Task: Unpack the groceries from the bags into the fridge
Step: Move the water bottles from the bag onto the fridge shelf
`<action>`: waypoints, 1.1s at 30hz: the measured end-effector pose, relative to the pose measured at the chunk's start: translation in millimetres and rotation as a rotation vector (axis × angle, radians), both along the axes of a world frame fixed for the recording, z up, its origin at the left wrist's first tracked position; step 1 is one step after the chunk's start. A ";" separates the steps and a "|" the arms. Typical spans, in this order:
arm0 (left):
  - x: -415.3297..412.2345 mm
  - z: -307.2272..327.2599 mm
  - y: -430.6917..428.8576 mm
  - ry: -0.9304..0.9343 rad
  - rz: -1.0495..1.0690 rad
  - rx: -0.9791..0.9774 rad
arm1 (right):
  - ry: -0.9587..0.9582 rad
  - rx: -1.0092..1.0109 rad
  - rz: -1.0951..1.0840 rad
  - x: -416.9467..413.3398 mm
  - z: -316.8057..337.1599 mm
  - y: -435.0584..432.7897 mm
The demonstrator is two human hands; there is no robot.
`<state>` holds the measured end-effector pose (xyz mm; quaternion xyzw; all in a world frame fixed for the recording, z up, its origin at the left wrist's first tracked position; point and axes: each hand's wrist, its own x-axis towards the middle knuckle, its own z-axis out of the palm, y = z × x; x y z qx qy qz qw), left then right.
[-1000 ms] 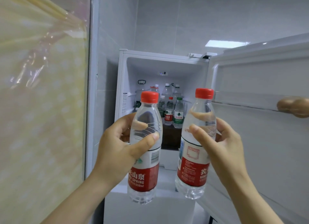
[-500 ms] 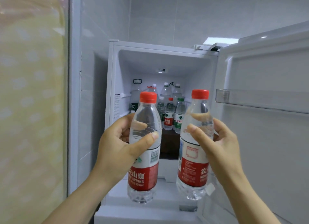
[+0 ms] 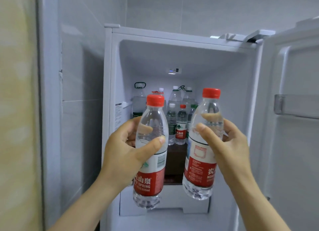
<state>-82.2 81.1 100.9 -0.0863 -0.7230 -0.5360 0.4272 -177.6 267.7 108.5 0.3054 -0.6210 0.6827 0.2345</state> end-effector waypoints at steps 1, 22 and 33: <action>-7.6 -1.2 -5.9 -0.010 0.005 0.004 | -0.010 0.004 -0.007 -7.8 -0.2 -6.2; -187.6 4.4 -64.9 0.006 0.208 0.014 | -0.096 -0.014 -0.029 -213.1 -10.7 -86.8; -274.1 -15.7 -83.7 -0.043 0.302 0.056 | -0.097 0.078 -0.110 -283.5 -30.7 -105.5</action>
